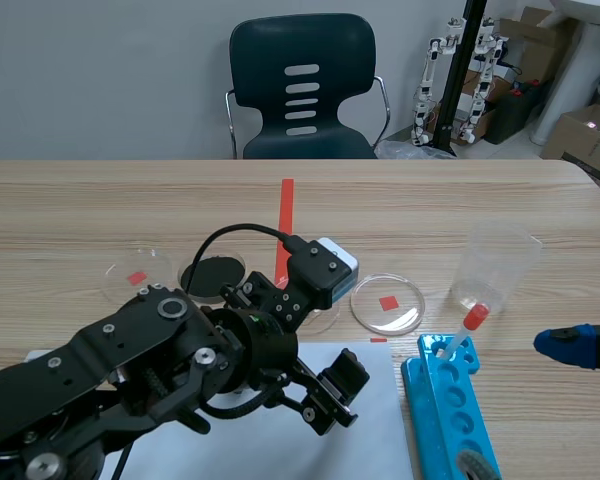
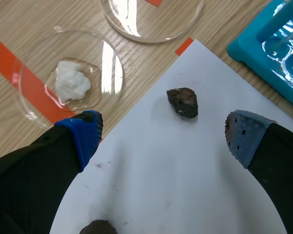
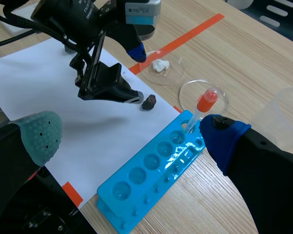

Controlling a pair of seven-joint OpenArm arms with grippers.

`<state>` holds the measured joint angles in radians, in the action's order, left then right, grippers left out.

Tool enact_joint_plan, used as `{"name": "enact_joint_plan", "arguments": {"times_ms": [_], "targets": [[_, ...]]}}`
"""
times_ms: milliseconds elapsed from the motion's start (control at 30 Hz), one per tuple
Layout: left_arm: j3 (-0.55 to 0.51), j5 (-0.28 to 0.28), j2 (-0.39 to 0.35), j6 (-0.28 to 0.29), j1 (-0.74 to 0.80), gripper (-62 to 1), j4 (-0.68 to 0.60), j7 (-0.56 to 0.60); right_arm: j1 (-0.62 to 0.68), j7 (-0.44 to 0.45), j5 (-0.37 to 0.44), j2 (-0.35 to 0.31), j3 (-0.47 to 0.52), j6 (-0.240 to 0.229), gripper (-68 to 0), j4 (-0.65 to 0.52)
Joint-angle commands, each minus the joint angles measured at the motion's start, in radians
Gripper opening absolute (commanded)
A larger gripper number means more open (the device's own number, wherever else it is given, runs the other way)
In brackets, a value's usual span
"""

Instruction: Put the right mineral back

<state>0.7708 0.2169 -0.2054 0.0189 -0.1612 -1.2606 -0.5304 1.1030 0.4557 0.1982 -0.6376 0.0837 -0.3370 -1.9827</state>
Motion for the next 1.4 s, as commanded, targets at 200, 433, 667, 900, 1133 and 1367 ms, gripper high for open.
{"name": "enact_joint_plan", "arguments": {"times_ms": [200,433,667,900,1133,1367], "targets": [[-0.023,0.006,-0.017,-0.002,0.01,-8.4,-0.057,-0.019,-0.006,0.011,0.008,0.0,0.0,0.0,-8.8,-0.006],[-0.023,0.006,-0.017,-0.002,0.012,-8.4,-0.057,-0.019,-0.006,0.011,0.008,0.0,0.0,0.0,-8.8,-0.006],[-0.023,0.006,-0.017,-0.002,0.012,-8.4,-0.057,-0.02,-0.006,0.011,0.008,0.0,0.0,0.0,-8.8,-0.006],[-0.023,0.006,-0.017,-0.002,0.012,-8.4,-0.057,-0.02,-0.006,0.011,0.008,0.0,0.0,0.0,-8.8,-0.006],[-0.023,0.006,-0.017,-0.002,0.012,-8.4,-0.057,-0.02,-0.006,0.011,0.008,0.0,0.0,0.0,-8.8,-0.006],[-0.023,0.006,-0.017,-0.002,0.012,-8.4,-0.057,-0.02,-0.006,0.011,0.008,0.0,0.0,0.0,-8.8,-0.006]]}}
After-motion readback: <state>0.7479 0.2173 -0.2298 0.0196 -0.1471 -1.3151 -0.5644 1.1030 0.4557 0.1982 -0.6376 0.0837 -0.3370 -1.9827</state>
